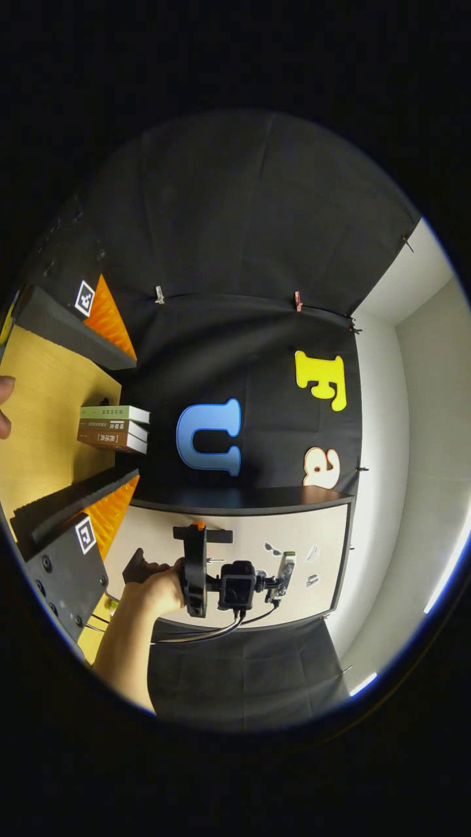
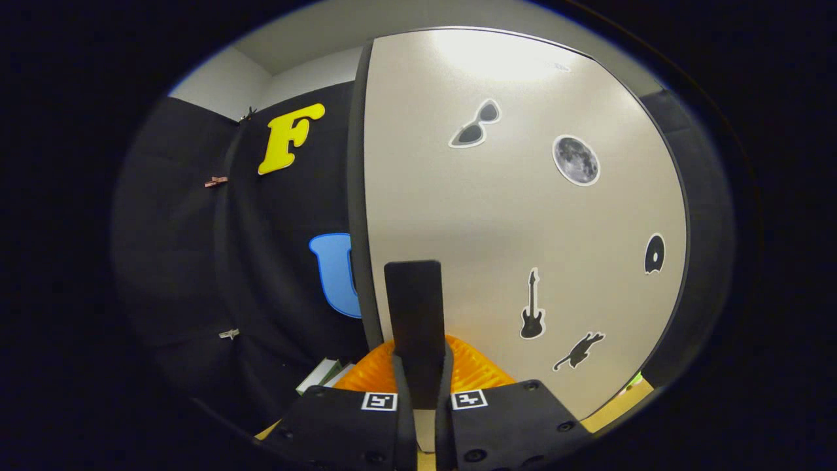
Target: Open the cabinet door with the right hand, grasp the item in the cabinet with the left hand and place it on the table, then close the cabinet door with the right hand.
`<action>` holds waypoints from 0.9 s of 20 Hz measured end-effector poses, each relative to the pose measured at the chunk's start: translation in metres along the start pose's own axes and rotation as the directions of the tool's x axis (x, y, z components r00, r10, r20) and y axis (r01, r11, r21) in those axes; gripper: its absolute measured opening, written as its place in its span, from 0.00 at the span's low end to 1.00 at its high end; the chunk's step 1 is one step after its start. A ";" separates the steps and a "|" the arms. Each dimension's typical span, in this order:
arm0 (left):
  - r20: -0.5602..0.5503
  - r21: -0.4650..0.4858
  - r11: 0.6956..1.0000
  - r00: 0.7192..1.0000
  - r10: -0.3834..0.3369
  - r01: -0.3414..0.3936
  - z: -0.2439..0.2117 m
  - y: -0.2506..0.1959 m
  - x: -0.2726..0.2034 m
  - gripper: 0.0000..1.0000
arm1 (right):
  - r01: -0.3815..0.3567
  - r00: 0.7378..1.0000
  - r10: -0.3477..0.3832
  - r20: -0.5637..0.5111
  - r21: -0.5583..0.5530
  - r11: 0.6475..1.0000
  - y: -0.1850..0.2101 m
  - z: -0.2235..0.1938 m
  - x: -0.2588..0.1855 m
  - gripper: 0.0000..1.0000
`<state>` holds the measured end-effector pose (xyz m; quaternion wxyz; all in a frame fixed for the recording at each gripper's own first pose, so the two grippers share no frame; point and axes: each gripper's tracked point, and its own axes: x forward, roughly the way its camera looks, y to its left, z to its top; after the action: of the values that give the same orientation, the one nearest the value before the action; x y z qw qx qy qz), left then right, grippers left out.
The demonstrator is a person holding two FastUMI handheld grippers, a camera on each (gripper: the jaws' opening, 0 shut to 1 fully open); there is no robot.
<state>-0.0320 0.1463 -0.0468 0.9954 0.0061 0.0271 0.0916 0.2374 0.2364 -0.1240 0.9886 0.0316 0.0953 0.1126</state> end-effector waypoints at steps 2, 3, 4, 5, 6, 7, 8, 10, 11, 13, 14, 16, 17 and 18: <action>0.001 -0.002 1.000 1.000 0.000 0.000 0.001 -0.003 -0.005 0.95 | -0.013 1.000 0.013 -0.001 -0.020 1.000 0.003 0.000 -0.013 0.15; 0.000 0.001 1.000 1.000 0.000 0.000 0.000 -0.004 -0.008 0.95 | -0.025 1.000 0.025 -0.002 0.000 1.000 0.005 0.000 -0.022 0.15; 0.003 0.004 1.000 1.000 0.002 -0.002 0.001 -0.006 -0.012 0.95 | -0.042 0.999 0.042 -0.003 0.018 0.999 0.008 0.001 -0.033 0.15; 0.009 0.004 1.000 1.000 0.005 -0.005 0.003 -0.007 -0.016 0.95 | -0.060 0.998 0.060 0.001 0.020 0.998 0.007 0.003 -0.038 0.15; 0.012 0.000 1.000 1.000 0.005 -0.005 0.005 -0.008 -0.019 0.95 | -0.078 0.997 0.078 0.007 0.015 0.997 0.006 0.005 -0.044 0.15; 0.012 -0.005 1.000 1.000 0.004 -0.004 0.003 -0.011 -0.022 0.95 | -0.098 0.995 0.098 0.008 0.016 0.995 0.005 0.005 -0.050 0.15; 0.011 -0.009 1.000 1.000 0.004 -0.004 0.003 -0.012 -0.024 0.95 | -0.120 0.993 0.120 0.004 0.027 0.992 0.004 0.005 -0.058 0.15; 0.018 -0.004 1.000 1.000 -0.002 0.002 0.005 -0.017 -0.028 0.95 | -0.159 0.987 0.159 0.003 0.044 0.986 0.001 0.007 -0.077 0.15; 0.023 0.002 1.000 1.000 -0.003 0.003 0.005 -0.020 -0.028 0.95 | -0.174 0.985 0.174 0.006 0.041 0.984 -0.003 0.008 -0.082 0.15; 0.034 0.012 1.000 0.999 -0.009 0.009 0.008 -0.027 -0.029 0.95 | -0.193 0.981 0.193 0.006 0.035 0.981 -0.010 0.008 -0.092 0.15; 0.038 0.014 1.000 0.999 -0.013 0.013 0.010 -0.030 -0.028 0.95 | -0.197 0.980 0.197 0.005 0.037 0.980 -0.013 0.008 -0.098 0.15; 0.041 0.015 1.000 0.999 -0.025 0.025 0.011 -0.040 -0.026 0.95 | -0.202 0.979 0.202 0.009 0.030 0.979 -0.020 0.009 -0.108 0.15; 0.042 0.017 0.999 0.999 -0.032 0.032 0.012 -0.045 -0.026 0.95 | -0.201 0.979 0.201 0.013 0.026 0.979 -0.023 0.010 -0.113 0.15; 0.043 0.021 0.999 0.998 -0.039 0.038 0.013 -0.050 -0.025 0.94 | -0.199 0.980 0.199 0.010 0.028 0.980 -0.026 0.009 -0.118 0.14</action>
<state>-0.0465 0.0924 -0.0336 0.9972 0.0174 0.0067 0.0722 0.1320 0.1841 -0.0959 0.9721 0.0556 0.0899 0.2095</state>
